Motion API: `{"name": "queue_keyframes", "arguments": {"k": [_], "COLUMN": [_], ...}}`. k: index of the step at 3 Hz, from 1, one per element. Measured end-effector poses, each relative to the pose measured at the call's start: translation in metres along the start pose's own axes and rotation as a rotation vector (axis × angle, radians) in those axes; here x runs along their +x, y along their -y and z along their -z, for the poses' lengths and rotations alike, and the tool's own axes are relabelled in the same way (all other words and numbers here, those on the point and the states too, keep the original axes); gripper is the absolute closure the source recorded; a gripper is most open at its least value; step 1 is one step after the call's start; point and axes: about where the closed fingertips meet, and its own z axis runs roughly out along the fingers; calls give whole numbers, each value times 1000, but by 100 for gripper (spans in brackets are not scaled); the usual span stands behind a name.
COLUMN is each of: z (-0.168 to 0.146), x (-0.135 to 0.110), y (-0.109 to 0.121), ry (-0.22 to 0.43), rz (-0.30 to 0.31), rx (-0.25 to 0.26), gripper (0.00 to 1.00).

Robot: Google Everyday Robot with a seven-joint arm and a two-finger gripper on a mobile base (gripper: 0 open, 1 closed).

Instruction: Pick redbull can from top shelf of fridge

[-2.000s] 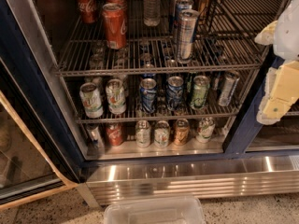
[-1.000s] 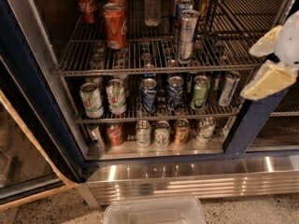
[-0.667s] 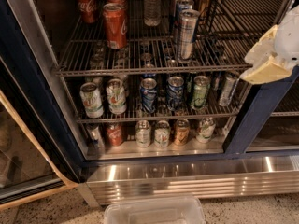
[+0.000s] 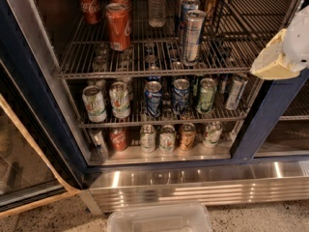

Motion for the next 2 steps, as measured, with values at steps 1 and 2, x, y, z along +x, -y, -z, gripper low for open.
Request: {"name": "queue_keyframes", "arguments": {"k": [1, 2], "z": [0, 1], "x": [0, -6], "y": [0, 14], "ry": [0, 14], "rz": [0, -2], "rx": [1, 36], "gripper": [100, 100]}}
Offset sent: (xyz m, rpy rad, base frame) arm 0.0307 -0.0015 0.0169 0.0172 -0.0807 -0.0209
